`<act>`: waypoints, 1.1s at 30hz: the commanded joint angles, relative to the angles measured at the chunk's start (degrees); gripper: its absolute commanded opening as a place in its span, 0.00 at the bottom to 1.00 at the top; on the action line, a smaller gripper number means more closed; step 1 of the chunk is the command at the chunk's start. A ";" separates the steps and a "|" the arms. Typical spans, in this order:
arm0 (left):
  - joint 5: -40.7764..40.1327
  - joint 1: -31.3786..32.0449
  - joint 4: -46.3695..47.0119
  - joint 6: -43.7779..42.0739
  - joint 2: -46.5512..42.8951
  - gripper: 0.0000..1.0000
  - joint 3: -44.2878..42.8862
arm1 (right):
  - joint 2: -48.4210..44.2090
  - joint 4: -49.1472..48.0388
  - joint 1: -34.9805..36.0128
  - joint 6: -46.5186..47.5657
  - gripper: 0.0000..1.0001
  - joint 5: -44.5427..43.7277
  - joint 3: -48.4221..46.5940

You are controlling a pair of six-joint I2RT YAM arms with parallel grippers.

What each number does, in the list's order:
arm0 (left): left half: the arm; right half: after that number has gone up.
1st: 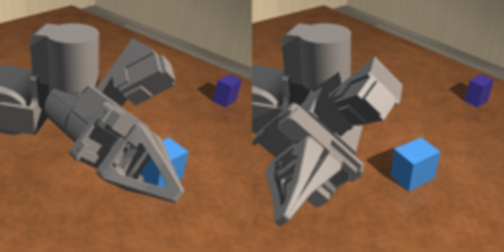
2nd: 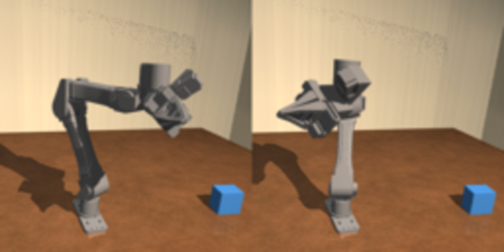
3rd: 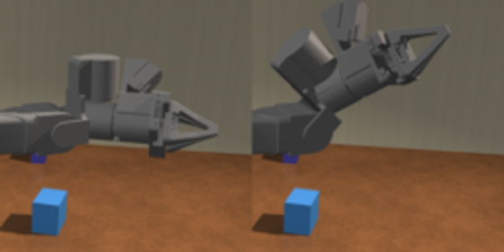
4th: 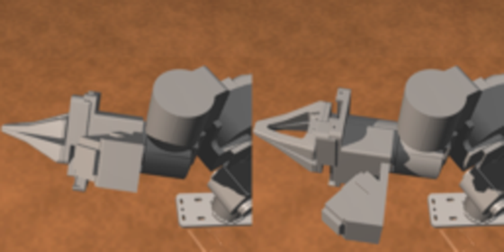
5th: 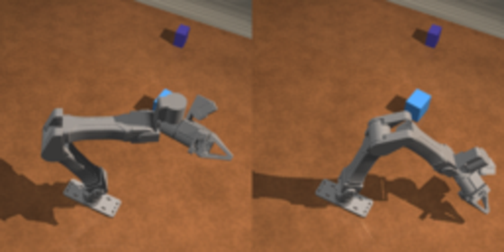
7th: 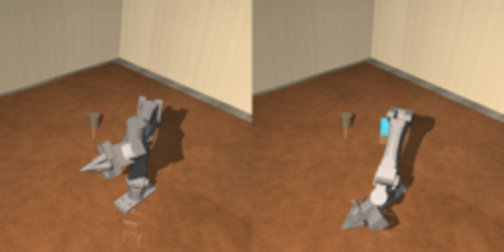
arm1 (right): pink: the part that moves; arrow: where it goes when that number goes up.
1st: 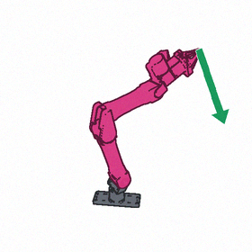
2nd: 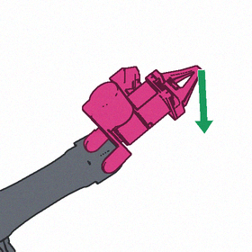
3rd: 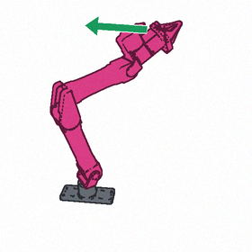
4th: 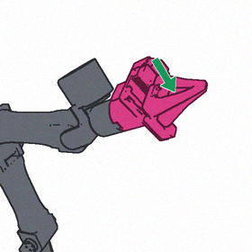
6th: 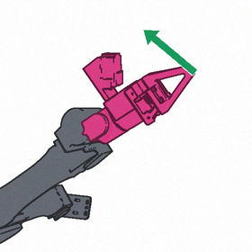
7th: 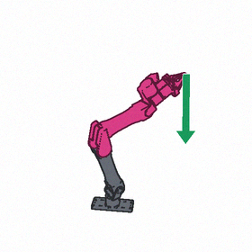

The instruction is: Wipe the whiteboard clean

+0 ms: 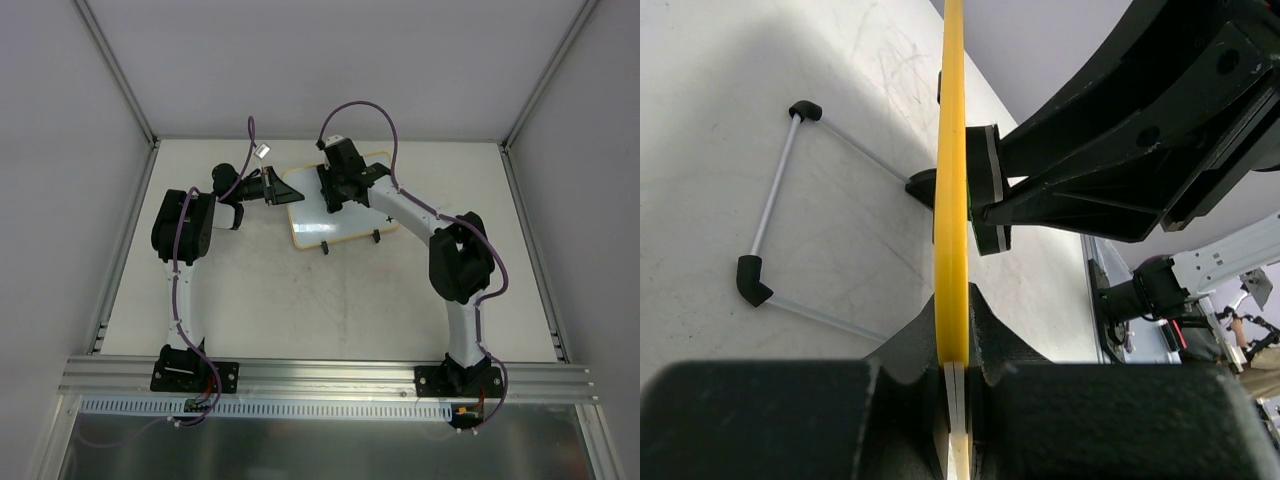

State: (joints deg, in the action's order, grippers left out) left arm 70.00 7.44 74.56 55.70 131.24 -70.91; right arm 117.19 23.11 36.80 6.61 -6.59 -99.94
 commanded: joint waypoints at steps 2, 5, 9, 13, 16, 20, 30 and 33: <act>3.04 -0.23 20.36 -2.44 0.77 0.00 -0.54 | -2.92 -1.58 0.56 -0.55 0.00 1.84 2.72; 3.04 -0.24 20.36 -2.44 0.86 0.00 -0.63 | -7.57 -2.54 0.82 -1.07 0.00 2.28 5.80; 3.04 -0.24 20.36 -2.27 0.86 0.00 -0.72 | -13.55 -2.37 1.35 -1.95 0.00 1.94 11.85; 3.13 -0.24 20.36 -2.27 0.86 0.00 -0.72 | -19.18 -2.46 1.70 -3.09 0.00 0.88 19.14; 3.04 -0.32 20.36 -2.35 0.86 0.00 -0.72 | -23.57 -2.28 1.70 -4.67 0.00 0.87 26.34; 3.04 -0.24 20.36 -2.35 0.86 0.00 -0.72 | -30.07 -1.85 1.87 -7.13 0.00 2.20 36.11; 2.95 -0.24 20.36 -2.26 0.86 0.00 -0.72 | -36.41 5.45 2.14 -13.47 0.02 -2.20 48.87; 2.95 -0.32 20.36 -2.26 0.86 0.00 -0.63 | -36.41 6.77 2.23 -13.56 0.12 -2.90 49.14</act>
State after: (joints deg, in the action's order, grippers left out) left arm 70.06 7.44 74.74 55.68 131.24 -70.91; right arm 83.18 28.01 38.57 -4.84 -7.42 -50.54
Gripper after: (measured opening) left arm 0.033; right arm 0.320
